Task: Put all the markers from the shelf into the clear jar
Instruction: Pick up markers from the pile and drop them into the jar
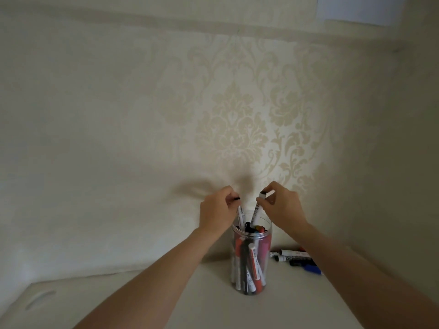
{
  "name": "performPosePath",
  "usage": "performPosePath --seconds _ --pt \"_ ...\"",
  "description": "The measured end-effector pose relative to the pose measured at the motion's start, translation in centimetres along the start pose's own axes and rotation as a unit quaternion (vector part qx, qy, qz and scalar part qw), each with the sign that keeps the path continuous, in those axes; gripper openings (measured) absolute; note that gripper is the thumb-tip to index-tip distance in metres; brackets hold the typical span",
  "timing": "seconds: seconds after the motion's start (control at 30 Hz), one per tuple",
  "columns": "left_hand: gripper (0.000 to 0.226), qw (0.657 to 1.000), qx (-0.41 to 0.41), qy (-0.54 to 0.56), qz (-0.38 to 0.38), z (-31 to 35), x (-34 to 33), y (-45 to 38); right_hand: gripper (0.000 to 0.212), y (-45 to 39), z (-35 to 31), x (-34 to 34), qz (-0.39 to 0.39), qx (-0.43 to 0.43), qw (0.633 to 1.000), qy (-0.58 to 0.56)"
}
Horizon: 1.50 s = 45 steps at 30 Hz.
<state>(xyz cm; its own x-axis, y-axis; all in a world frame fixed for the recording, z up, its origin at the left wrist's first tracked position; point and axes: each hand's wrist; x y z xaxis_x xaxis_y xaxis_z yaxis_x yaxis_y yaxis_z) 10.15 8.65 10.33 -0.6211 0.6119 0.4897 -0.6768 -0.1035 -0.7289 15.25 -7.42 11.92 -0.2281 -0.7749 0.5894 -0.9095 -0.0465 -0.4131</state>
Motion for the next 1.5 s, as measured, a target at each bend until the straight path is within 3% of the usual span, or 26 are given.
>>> performPosePath --seconds 0.13,0.37,0.5,0.6,0.67,0.73,0.8,0.83,0.93,1.03,1.17,1.3,1.37,1.43,1.5 --pt "0.007 0.995 -0.064 0.034 -0.065 1.3 0.1 0.7 0.019 0.3 -0.2 -0.6 0.021 0.001 0.998 0.059" --pt "0.004 0.991 -0.038 0.108 0.067 -0.1 2.0 1.4 0.014 -0.1 -0.4 1.1 0.038 -0.031 0.998 -0.038" --pt "0.005 0.994 -0.044 0.101 0.024 0.7 2.1 0.7 0.019 0.8 0.0 -0.9 -0.062 -0.003 0.991 0.120" --pt "0.004 0.995 -0.058 0.083 0.009 1.1 1.9 0.5 0.044 1.6 -0.1 -1.9 -0.055 0.041 0.951 0.300" --pt "0.003 0.995 -0.060 0.076 0.006 1.1 1.8 0.4 0.059 1.6 -0.2 -1.4 -0.067 0.026 0.946 0.316" --pt "0.003 0.996 -0.055 0.074 0.006 1.1 1.3 0.1 0.058 1.4 0.0 -0.3 -0.083 0.002 0.964 0.253" --pt "0.003 0.995 -0.059 0.077 0.011 1.3 0.6 -0.1 0.047 1.8 0.8 0.7 -0.094 -0.003 0.989 0.115" --pt "0.002 0.995 -0.066 0.080 0.016 1.4 0.2 -0.1 0.053 2.5 1.1 1.1 -0.122 -0.010 0.992 0.037" --pt "0.003 0.992 -0.097 0.079 0.034 2.0 -0.5 -0.6 0.112 5.8 1.7 0.6 -0.243 -0.085 0.963 -0.085" --pt "0.003 0.987 -0.127 0.079 0.056 2.7 -0.2 -1.5 0.141 7.0 2.6 -1.9 -0.228 -0.096 0.966 -0.077" --pt "0.003 0.991 -0.109 0.071 -0.005 2.2 -0.2 -0.9 0.124 6.6 3.2 -2.4 -0.184 -0.129 0.969 -0.099" --pt "0.008 0.989 -0.021 0.148 -0.013 1.2 0.2 -0.8 0.104 5.1 5.1 -0.9 -0.259 -0.109 0.955 -0.096" --pt "0.009 0.973 0.017 0.219 -0.068 1.4 0.7 -0.9 0.097 4.6 6.1 -0.2 -0.299 -0.095 0.941 -0.126" --pt "0.007 0.948 0.011 0.284 -0.143 2.2 1.0 -0.6 0.092 4.5 6.5 0.1 -0.322 -0.078 0.932 -0.146" --pt "0.010 0.937 -0.006 0.307 -0.169 2.6 1.1 0.0 0.094 4.7 6.4 0.3 -0.330 -0.068 0.930 -0.148"
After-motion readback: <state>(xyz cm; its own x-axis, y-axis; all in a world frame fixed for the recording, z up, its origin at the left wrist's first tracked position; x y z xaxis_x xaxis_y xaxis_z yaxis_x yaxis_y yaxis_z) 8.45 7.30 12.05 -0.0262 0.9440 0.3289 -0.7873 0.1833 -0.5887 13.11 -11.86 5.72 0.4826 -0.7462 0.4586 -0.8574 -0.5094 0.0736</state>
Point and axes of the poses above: each hand's wrist, its own y-axis away from the middle knuckle, its own x-axis out of the back of the hand, z = x × y, and after that the axes turned 10 degrees about -x, right-handed
